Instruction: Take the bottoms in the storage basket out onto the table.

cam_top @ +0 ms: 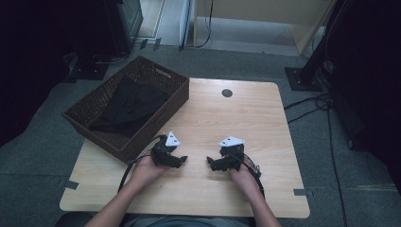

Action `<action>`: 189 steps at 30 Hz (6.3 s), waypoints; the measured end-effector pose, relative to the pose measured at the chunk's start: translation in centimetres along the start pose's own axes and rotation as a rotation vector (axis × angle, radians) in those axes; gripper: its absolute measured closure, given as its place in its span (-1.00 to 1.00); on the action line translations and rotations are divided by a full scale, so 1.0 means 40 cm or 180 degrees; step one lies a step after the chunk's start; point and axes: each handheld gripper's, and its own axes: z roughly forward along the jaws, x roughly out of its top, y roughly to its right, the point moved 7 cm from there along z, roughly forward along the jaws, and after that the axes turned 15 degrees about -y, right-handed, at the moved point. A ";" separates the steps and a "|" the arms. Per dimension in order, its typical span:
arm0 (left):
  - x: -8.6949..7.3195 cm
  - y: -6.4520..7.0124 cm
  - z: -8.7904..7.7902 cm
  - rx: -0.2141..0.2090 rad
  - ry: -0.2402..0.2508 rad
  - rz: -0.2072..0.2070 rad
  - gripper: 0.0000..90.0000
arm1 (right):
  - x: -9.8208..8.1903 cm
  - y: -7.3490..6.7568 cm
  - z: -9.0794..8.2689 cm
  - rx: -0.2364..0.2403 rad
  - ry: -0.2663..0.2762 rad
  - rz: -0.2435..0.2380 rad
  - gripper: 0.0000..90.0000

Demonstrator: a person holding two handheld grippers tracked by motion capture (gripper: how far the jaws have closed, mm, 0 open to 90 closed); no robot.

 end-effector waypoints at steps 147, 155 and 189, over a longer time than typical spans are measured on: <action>-0.062 -0.718 -0.187 0.0471 -0.0368 -0.1523 0.00 | 0.019 -0.016 0.012 0.0102 0.0003 -0.0197 -1.00; -0.066 -0.733 -0.130 -0.0008 -0.0376 -0.1677 -0.53 | 0.018 -0.016 0.011 0.0104 0.0000 -0.0189 -1.00; 0.079 -0.646 -0.271 -0.0381 -0.0116 -0.1164 0.74 | 0.021 -0.016 0.013 0.0112 0.0000 -0.0211 -1.00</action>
